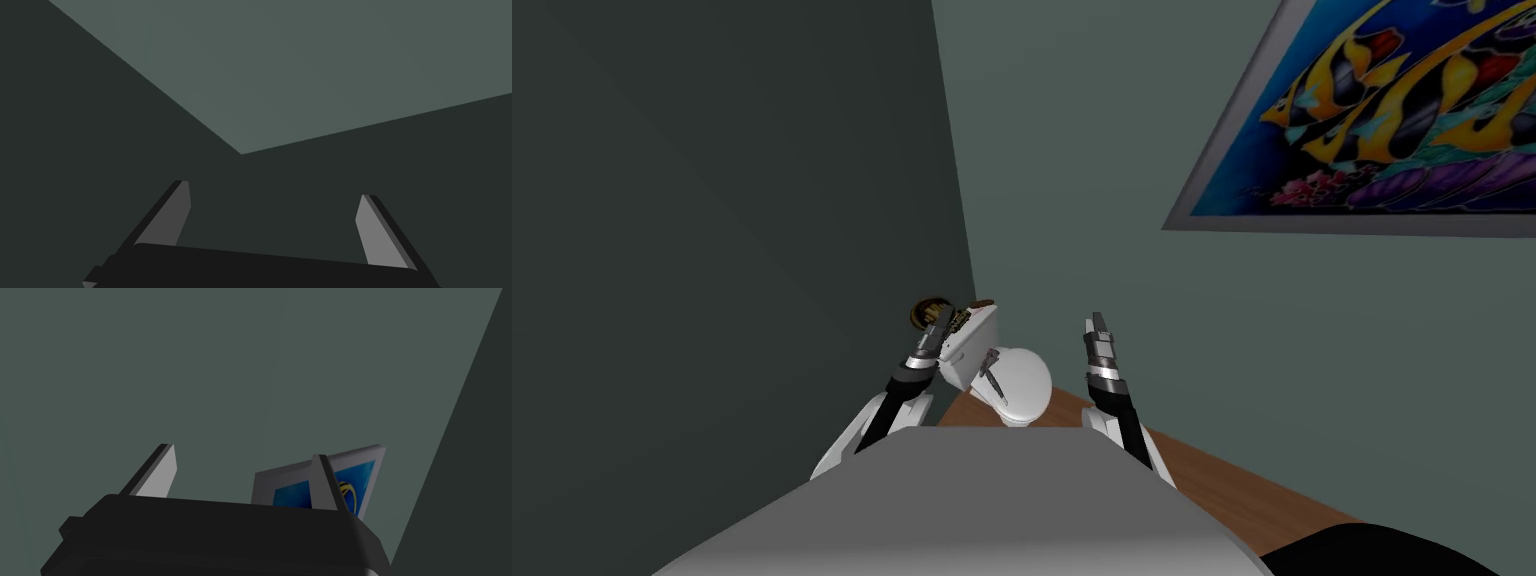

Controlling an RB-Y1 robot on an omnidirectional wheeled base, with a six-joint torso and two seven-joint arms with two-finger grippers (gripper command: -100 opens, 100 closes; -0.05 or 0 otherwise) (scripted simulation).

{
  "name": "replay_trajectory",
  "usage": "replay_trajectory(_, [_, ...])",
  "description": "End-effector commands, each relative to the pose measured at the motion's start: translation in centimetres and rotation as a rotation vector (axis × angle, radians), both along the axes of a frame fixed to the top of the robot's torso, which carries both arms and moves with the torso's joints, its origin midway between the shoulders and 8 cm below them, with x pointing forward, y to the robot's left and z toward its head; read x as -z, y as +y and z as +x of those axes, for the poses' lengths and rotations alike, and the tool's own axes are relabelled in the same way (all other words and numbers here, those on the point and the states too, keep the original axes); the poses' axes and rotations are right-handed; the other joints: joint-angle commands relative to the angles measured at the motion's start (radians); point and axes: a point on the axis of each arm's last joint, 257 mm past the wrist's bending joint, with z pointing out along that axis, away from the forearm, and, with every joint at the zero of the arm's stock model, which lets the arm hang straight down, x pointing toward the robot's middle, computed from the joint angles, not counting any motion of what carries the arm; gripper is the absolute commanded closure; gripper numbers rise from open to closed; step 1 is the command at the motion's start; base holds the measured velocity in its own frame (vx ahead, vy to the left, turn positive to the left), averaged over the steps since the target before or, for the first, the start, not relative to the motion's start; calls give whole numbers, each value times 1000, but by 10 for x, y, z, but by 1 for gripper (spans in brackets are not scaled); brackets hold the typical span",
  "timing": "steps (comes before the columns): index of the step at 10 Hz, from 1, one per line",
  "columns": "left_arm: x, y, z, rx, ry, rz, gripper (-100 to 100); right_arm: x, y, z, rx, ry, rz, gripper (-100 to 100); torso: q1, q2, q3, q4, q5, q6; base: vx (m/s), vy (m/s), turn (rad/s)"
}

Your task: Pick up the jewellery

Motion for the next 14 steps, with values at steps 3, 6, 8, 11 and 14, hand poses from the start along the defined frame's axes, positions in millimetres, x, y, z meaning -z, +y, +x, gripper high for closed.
replay_trajectory(3, [20,-6,18,-53,11,111,-100,0,0,0,0,0,0,0,0,0,0,0,0,0,35,133,11])
replay_trajectory(6, [44,-12,36,-110,25,219,-100,0,0,0,0,0,0,0,-3,2,1,0,-1,0,19,106,21])
replay_trajectory(8, [58,-16,45,-143,31,283,-100,0,0,0,0,0,0,0,-1,1,0,0,0,0,49,143,14])
replay_trajectory(11, [78,-20,54,-172,52,342,-100,0,0,0,0,0,0,0,-5,1,1,0,-1,0,27,72,-3])
replay_trajectory(14, [105,-25,63,-207,85,425,-100,0,0,0,0,0,0,0,-6,3,2,1,-1,0,4,69,-19])
